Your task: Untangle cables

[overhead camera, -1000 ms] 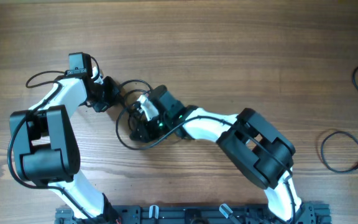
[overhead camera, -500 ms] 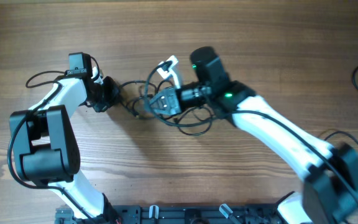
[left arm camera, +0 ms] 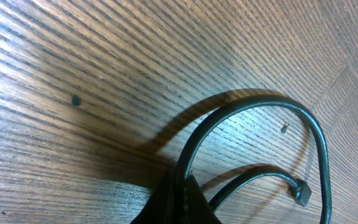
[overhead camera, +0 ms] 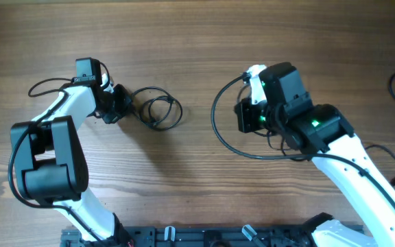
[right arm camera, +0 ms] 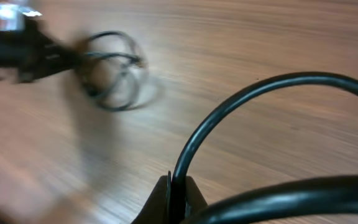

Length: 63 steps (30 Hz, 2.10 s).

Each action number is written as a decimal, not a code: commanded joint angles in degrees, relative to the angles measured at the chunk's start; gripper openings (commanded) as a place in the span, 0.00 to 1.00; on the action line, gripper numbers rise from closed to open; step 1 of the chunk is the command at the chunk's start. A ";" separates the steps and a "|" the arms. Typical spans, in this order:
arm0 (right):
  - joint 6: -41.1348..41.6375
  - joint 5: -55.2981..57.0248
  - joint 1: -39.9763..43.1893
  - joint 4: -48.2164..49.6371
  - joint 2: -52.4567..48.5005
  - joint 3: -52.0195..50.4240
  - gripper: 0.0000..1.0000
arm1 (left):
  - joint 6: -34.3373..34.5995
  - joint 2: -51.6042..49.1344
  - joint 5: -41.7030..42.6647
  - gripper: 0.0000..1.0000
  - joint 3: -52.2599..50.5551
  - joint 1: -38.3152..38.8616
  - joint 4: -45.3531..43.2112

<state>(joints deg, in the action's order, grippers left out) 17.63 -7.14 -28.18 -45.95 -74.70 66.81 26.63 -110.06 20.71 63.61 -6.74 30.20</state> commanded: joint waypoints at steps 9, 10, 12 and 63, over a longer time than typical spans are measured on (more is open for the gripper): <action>-7.26 27.67 18.45 8.96 -8.50 -0.13 0.04 | -0.68 -0.96 -2.10 0.04 -0.44 0.76 0.44; -8.28 27.65 21.59 10.88 -9.60 -0.13 0.04 | -0.68 -0.96 -2.10 0.04 -0.44 1.29 0.42; -10.19 27.65 26.23 13.57 -11.52 -0.13 0.04 | -0.70 -0.96 -2.10 0.04 -0.44 2.49 0.22; 18.97 -24.13 -2.91 25.97 -27.12 -0.13 0.97 | -8.17 4.63 6.25 1.00 0.35 4.74 0.17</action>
<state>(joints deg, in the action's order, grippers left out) 27.03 -40.14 -26.79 -20.91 -100.86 66.74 18.11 -106.89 26.70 64.47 1.19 29.34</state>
